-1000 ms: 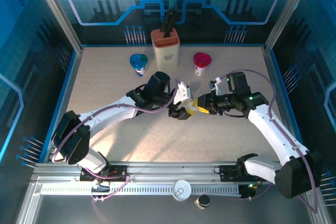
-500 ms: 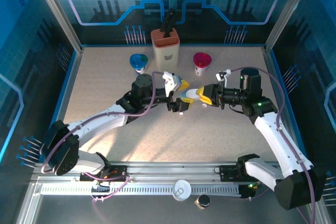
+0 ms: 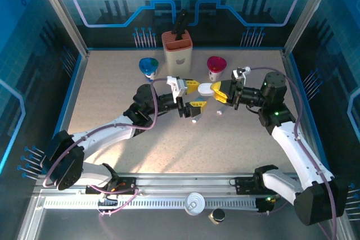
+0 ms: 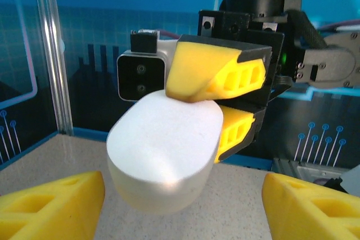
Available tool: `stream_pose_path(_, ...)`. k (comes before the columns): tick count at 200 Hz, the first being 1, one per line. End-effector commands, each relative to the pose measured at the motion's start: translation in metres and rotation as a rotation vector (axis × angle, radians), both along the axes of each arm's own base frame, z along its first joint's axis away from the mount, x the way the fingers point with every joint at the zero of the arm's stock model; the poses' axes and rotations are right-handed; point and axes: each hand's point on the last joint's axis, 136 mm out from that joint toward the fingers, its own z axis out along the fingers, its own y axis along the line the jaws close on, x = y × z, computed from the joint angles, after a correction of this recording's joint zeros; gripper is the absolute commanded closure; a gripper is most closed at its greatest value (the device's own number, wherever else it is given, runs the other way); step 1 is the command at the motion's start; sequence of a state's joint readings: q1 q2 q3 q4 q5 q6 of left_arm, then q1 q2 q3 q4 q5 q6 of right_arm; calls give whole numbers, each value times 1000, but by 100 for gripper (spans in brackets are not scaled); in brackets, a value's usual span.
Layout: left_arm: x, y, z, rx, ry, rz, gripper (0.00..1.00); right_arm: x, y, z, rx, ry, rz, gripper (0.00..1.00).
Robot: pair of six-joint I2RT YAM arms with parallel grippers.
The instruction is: Insert the wireless bluetooth earbuds into the charging case
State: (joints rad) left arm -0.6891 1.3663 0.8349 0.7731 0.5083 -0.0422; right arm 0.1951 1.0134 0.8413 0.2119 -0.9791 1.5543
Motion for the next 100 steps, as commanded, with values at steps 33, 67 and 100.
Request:
stream_pose_path(33, 0, 2, 37, -158, -62, -39, 32, -3, -2, 31, 161, -40, 24, 89)
stream_pose_path(67, 2, -4, 33, -134, -57, -56, 32, -6, -2, 38, 156, -60, 29, 89)
stream_pose_path(100, 3, -8, 36, -141, -58, -77, 37, -7, -2, 39, 168, -61, 32, 89)
